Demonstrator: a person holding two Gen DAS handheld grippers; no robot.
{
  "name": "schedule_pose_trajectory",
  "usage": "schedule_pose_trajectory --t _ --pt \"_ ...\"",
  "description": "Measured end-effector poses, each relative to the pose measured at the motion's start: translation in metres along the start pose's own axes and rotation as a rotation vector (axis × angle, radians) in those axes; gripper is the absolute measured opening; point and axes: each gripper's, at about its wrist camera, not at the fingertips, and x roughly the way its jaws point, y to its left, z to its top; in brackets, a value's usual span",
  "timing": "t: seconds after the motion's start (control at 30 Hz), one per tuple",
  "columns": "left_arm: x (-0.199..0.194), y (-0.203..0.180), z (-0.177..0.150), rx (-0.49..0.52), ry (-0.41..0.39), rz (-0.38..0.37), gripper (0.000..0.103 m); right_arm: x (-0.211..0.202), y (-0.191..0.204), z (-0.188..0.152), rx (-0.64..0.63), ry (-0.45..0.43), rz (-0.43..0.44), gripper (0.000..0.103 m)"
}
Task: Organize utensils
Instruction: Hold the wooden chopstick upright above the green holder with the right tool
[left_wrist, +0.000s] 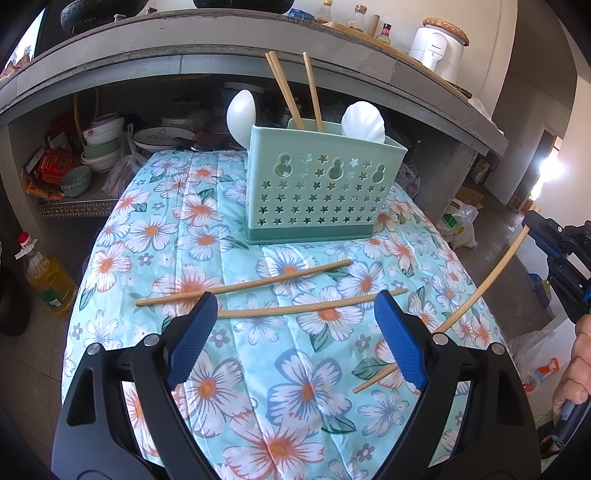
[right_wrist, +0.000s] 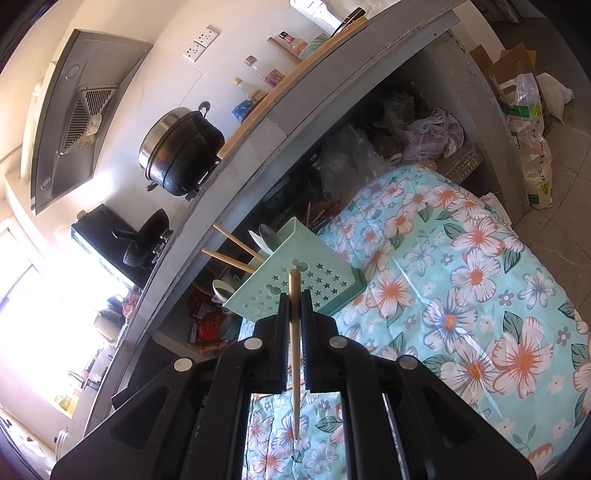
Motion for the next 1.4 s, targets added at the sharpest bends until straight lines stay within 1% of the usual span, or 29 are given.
schedule_pose_trajectory --t 1.4 --pt "0.0013 -0.0013 -0.0006 0.008 0.002 -0.003 0.083 -0.0047 0.0028 0.001 -0.008 -0.008 0.012 0.006"
